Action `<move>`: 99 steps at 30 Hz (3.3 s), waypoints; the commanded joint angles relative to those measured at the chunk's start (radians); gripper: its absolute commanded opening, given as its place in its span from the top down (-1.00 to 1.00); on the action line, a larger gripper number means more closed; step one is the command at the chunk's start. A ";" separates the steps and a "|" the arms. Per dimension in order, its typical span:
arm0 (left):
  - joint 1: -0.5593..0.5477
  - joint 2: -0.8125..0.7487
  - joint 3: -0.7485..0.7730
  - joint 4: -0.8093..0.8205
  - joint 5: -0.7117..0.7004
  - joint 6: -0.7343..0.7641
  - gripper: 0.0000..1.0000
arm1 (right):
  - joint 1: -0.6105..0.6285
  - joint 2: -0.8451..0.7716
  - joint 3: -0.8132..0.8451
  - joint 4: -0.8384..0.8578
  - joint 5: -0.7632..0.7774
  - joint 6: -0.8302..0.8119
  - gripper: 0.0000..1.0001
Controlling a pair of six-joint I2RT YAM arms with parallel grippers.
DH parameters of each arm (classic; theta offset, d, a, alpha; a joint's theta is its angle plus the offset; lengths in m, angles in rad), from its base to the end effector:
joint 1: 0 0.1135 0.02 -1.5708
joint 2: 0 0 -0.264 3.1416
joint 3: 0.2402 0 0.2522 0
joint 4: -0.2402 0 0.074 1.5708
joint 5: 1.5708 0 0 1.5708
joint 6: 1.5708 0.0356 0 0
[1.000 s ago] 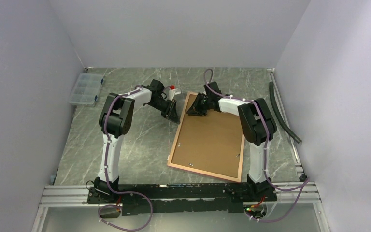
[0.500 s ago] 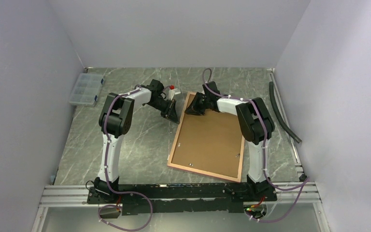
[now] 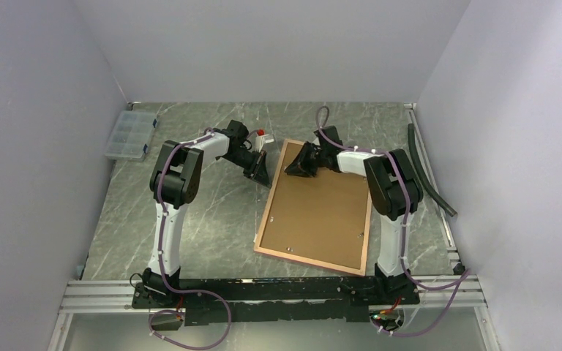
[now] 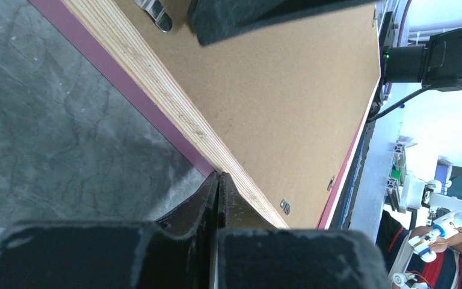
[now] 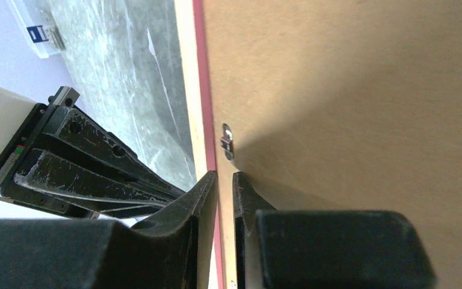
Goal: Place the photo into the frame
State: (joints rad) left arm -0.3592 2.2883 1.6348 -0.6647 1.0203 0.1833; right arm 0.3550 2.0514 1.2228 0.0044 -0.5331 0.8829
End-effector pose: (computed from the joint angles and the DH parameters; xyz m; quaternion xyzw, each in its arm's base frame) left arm 0.4085 -0.1858 0.1214 0.2912 0.8176 -0.4922 0.0669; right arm 0.3903 0.1640 0.1308 0.1416 0.8922 0.4039 0.1443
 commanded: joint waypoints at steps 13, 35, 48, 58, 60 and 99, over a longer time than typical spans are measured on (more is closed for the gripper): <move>-0.031 0.041 0.011 -0.024 -0.034 0.029 0.93 | -0.001 0.028 0.038 0.002 0.021 -0.006 0.60; -0.032 0.042 0.007 -0.036 -0.031 0.034 0.95 | -0.028 -0.016 0.016 -0.063 0.078 -0.049 0.63; -0.037 0.062 0.023 -0.034 -0.018 0.027 0.95 | -0.003 0.050 0.074 -0.033 0.069 -0.021 0.62; -0.039 0.069 0.028 -0.038 -0.016 0.028 0.95 | 0.005 0.069 0.080 -0.021 0.058 -0.007 0.64; -0.039 0.072 0.028 -0.040 -0.019 0.028 0.95 | 0.007 0.076 0.078 -0.008 0.048 0.005 0.65; -0.048 0.092 0.039 -0.063 -0.011 0.048 0.95 | 0.095 0.074 -0.069 0.313 0.126 0.248 0.58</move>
State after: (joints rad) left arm -0.3538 2.3215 1.6726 -0.7261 1.0492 0.1944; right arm 0.3691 2.1181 1.2221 0.1627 -0.5220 1.0603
